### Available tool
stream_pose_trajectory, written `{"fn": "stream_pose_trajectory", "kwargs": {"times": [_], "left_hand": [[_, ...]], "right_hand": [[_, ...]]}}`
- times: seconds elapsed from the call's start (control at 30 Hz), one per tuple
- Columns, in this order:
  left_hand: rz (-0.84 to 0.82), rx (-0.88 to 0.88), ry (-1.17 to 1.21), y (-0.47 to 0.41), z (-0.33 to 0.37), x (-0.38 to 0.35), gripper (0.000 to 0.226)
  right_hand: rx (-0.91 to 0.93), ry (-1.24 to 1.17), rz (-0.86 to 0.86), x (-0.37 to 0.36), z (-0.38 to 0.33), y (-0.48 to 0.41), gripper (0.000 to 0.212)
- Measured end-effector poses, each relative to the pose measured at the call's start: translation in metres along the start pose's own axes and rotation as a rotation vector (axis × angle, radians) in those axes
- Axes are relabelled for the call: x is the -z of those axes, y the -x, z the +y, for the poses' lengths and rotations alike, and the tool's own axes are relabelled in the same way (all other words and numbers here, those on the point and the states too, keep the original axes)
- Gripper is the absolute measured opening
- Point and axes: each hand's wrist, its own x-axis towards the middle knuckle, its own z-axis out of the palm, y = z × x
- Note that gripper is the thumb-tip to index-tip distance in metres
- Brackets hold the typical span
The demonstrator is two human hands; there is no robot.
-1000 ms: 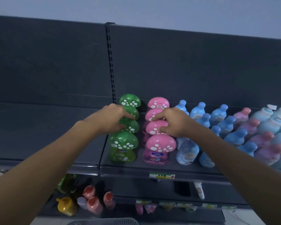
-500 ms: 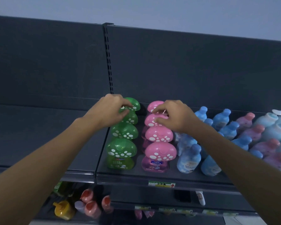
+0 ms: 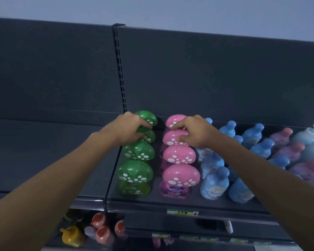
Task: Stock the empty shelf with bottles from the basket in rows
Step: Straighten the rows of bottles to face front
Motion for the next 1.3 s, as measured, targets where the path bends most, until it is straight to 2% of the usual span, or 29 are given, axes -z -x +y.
{"fn": "stream_pose_trajectory", "kwargs": {"times": [0.13, 0.27, 0.37, 0.47, 0.7, 1.3], "left_hand": [[-0.013, 0.012, 0.017, -0.005, -0.005, -0.003, 0.049], [-0.014, -0.008, -0.012, -0.005, 0.001, 0.003, 0.041], [0.083, -0.003, 0.008, -0.010, 0.004, 0.013, 0.031], [0.169, 0.011, -0.026, -0.025, 0.002, 0.020, 0.030], [0.014, -0.042, -0.127, -0.063, 0.000, 0.011, 0.054], [-0.028, 0.005, -0.137, -0.069, -0.011, 0.008, 0.052]], "right_hand": [[-0.003, 0.000, -0.007, 0.000, 0.000, -0.002, 0.044], [0.014, -0.033, -0.002, 0.009, -0.001, -0.005, 0.038], [0.006, -0.044, 0.092, 0.019, 0.000, -0.017, 0.034], [0.005, 0.052, 0.091, 0.022, 0.004, -0.034, 0.040], [0.009, 0.119, 0.003, 0.011, 0.013, -0.050, 0.049], [0.062, 0.096, 0.027, 0.007, 0.010, -0.052, 0.047]]}}
